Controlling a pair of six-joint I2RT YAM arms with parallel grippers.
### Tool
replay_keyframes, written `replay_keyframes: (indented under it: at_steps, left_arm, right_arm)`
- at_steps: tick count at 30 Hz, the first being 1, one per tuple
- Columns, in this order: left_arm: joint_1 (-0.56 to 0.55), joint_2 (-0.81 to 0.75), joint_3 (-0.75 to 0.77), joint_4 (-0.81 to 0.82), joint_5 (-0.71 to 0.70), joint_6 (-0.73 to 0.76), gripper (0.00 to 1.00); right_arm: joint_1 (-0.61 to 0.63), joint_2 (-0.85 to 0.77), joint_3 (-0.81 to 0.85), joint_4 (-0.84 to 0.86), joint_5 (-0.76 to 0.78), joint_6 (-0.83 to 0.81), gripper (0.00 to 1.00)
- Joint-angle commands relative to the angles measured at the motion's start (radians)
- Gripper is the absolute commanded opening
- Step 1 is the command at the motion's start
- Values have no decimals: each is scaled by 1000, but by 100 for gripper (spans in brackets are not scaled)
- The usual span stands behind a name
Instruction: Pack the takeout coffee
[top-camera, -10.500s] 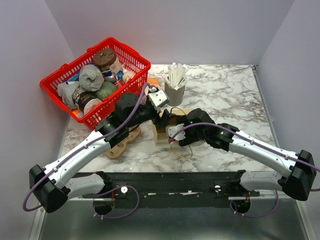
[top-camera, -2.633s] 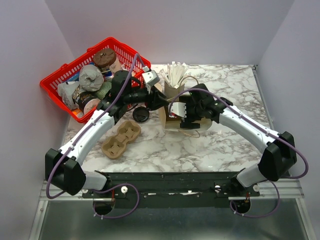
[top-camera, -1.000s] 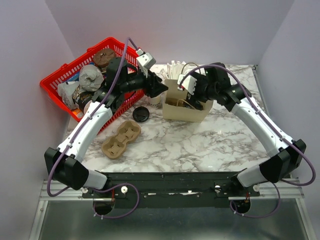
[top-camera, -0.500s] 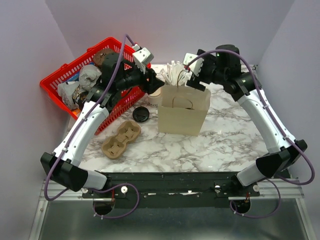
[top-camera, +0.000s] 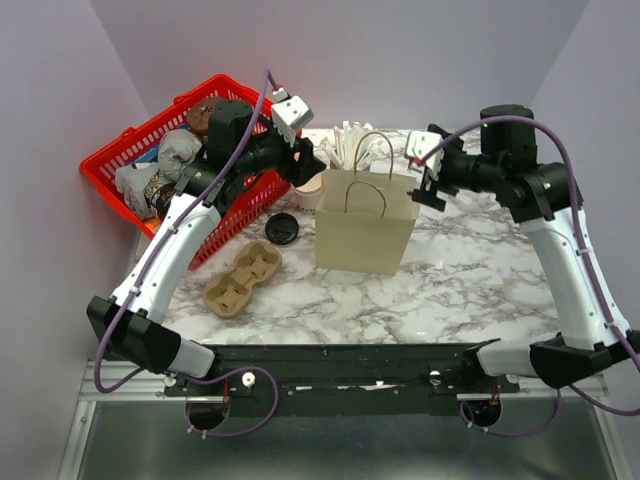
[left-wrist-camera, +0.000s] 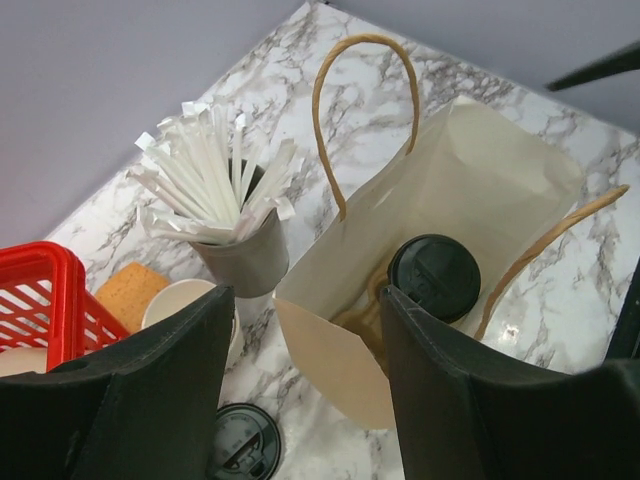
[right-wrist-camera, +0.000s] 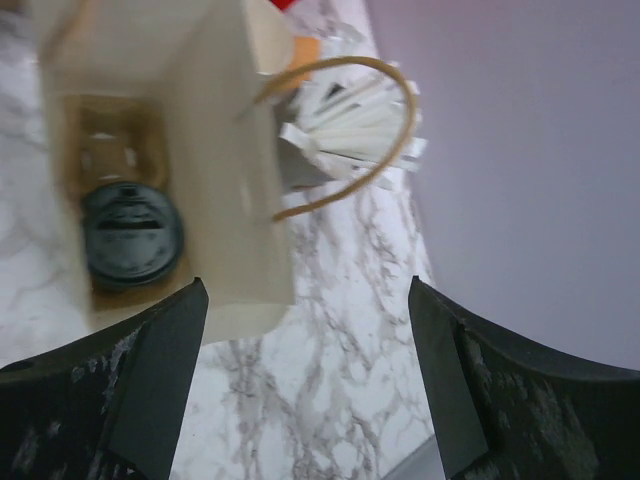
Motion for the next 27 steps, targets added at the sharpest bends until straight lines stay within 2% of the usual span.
replay_keyframes:
  at_steps: [1,3,7,15,20,22,27]
  left_arm:
    - [21,55,79,-49,-14,81,69]
    - [31,92,119,-47,-14,69,69]
    - [43,125,145,-26,-13,32,69]
    - [47,119,150,-84,-22,76,69]
    - [52,135,167,-98,-44,92,69]
    - [55,157,181,-98,-50,96,69]
    - [63,239,254,-98,-50,84,69]
  right_arm:
    - [1,-61,7,-321,-323,-112,90]
    - [4,-55,-11,-389,-334,-143,89]
    - [5,-13,-30,-443,-350,-174,81]
    - [31,92,-45,-366,-317,-123,68]
    - [45,116,-44,-372,-297,-131,54]
    - [47,111,-56,-371,-273,-132,44]
    - [47,96,-94,-364,-212,-112,30]
